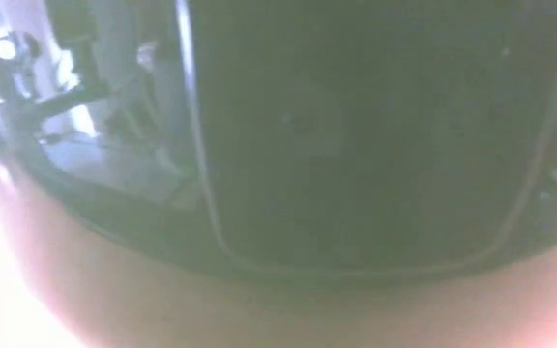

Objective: Pick & Place Mini bowls
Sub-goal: Put the top white bowl on the shelf

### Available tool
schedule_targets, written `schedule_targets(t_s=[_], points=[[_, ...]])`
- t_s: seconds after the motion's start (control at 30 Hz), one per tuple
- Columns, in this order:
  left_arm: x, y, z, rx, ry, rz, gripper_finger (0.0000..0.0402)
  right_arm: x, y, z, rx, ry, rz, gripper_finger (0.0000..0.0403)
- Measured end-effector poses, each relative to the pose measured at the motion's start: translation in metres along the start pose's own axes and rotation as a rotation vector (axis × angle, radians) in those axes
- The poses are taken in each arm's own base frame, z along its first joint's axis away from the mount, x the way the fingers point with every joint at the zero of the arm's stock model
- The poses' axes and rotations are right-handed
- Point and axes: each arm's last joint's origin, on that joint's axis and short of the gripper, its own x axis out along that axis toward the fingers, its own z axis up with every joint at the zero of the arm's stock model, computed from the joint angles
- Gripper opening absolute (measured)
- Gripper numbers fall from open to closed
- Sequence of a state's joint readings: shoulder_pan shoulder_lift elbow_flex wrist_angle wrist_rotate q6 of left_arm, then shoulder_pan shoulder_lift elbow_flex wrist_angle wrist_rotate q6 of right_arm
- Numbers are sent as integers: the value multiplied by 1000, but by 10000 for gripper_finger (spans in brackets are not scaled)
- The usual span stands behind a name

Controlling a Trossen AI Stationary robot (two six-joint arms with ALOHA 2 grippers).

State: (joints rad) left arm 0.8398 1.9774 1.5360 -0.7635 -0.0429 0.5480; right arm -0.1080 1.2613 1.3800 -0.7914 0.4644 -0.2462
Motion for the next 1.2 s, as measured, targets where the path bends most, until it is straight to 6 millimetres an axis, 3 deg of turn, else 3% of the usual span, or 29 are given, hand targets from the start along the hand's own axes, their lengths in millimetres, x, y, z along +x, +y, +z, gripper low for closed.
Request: schedule_targets(t_s=[0.37, 0.77, 1.2], points=[[0, 0, 0, 2, -1, -1, 30, 0, 0, 2, 9, -18, -5, 185], [0, 1, 0, 6, 8, 19, 71, 0, 0, 2, 12, -18, -4, 185], [-5, 4, 3, -4, 24, 61, 75, 0, 0, 2, 13, -18, -4, 185]])
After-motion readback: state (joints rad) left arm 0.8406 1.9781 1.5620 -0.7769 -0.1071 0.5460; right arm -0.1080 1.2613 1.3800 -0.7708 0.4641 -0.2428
